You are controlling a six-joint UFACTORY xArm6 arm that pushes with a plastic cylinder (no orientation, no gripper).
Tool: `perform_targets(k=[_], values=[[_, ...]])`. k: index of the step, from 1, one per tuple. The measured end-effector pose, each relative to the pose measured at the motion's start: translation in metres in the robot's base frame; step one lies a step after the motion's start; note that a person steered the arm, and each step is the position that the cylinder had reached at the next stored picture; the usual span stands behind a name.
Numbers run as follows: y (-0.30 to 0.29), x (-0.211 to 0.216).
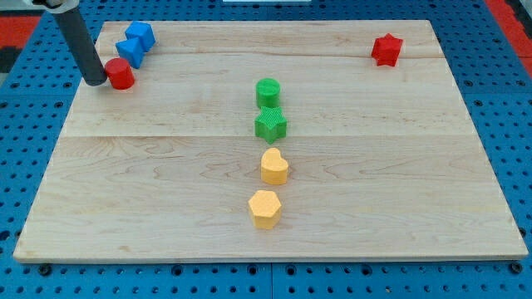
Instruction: Place the red star below the red circle
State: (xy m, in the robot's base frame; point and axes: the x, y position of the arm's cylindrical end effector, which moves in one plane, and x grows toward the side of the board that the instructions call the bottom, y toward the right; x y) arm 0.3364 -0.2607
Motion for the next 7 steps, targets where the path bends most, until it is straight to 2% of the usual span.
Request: perform_targets(k=[1, 2, 3, 4, 7], values=[[-0.002, 0.004], [-0.013, 0.051], [0.054, 0.053], [0.105, 0.019], [0.129, 0.0]])
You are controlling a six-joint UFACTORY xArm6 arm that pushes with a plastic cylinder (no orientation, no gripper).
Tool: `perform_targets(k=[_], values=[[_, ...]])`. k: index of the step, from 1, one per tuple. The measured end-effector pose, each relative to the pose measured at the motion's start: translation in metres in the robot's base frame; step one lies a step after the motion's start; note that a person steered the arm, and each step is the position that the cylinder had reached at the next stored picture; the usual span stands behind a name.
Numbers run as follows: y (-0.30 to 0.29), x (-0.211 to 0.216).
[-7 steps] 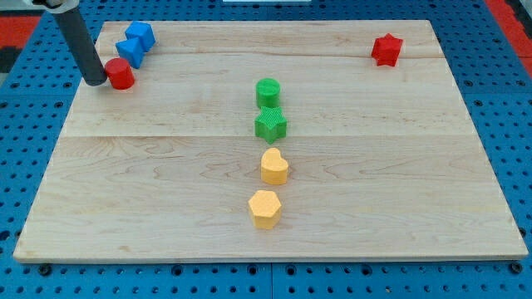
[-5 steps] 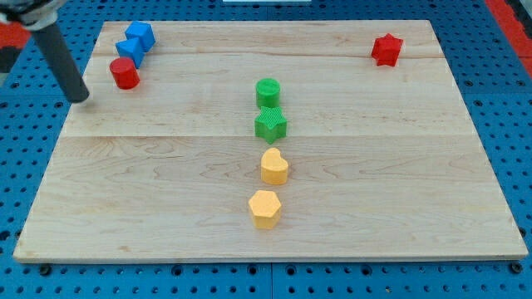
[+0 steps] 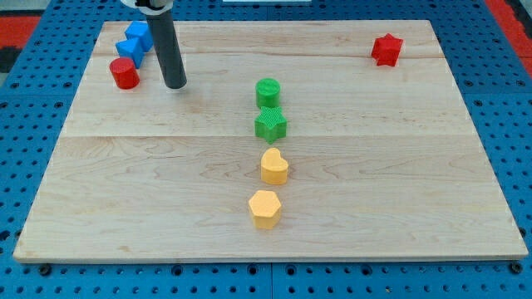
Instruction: Place the red star below the red circle
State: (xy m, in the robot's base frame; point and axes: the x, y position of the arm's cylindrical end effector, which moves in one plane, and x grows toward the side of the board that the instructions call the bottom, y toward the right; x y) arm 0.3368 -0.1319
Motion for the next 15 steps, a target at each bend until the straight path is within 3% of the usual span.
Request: perform_targets(k=[1, 3, 4, 6, 7, 9, 11, 12, 13, 14, 15], values=[[0.068, -0.058], [0.202, -0.127], [0.265, -0.142], [0.415, -0.121], [0.358, -0.067], [0.229, -0.071], [0.211, -0.097], [0.152, -0.097], [0.125, -0.091], [0.12, -0.054], [0.107, -0.041]])
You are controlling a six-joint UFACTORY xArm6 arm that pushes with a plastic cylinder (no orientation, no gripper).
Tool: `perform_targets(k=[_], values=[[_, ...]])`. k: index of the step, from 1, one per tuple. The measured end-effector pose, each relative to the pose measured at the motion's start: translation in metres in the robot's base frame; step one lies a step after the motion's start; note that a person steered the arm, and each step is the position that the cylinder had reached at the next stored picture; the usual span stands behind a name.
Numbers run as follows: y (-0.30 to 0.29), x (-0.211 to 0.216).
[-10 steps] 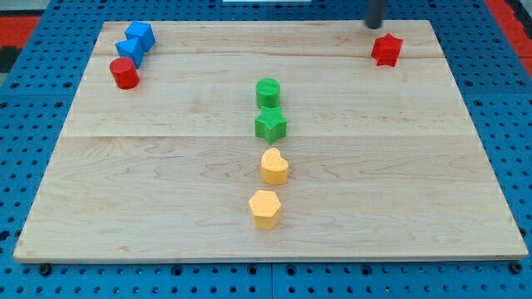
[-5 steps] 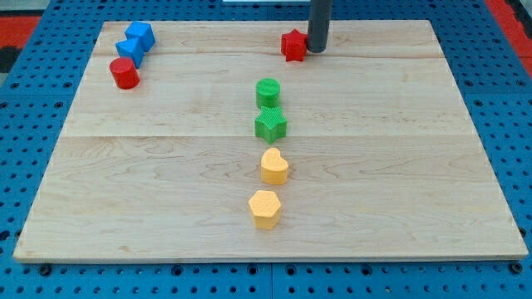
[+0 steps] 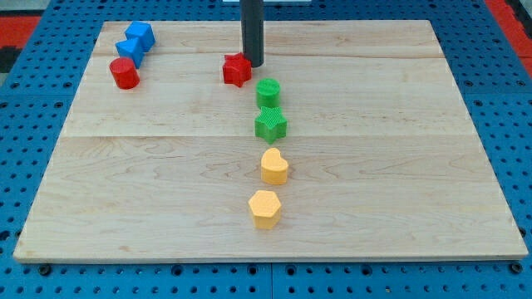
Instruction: Place the red star below the red circle
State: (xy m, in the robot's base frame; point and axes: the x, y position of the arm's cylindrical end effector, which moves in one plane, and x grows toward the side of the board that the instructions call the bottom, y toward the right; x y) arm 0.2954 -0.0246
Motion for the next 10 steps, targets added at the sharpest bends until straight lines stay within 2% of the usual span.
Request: perform_targets(k=[1, 2, 3, 4, 5, 7, 9, 10], values=[[-0.048, 0.031], [-0.068, 0.072], [-0.074, 0.087], [-0.091, 0.087], [-0.067, 0.076], [-0.125, 0.105], [-0.059, 0.095], [-0.098, 0.09]])
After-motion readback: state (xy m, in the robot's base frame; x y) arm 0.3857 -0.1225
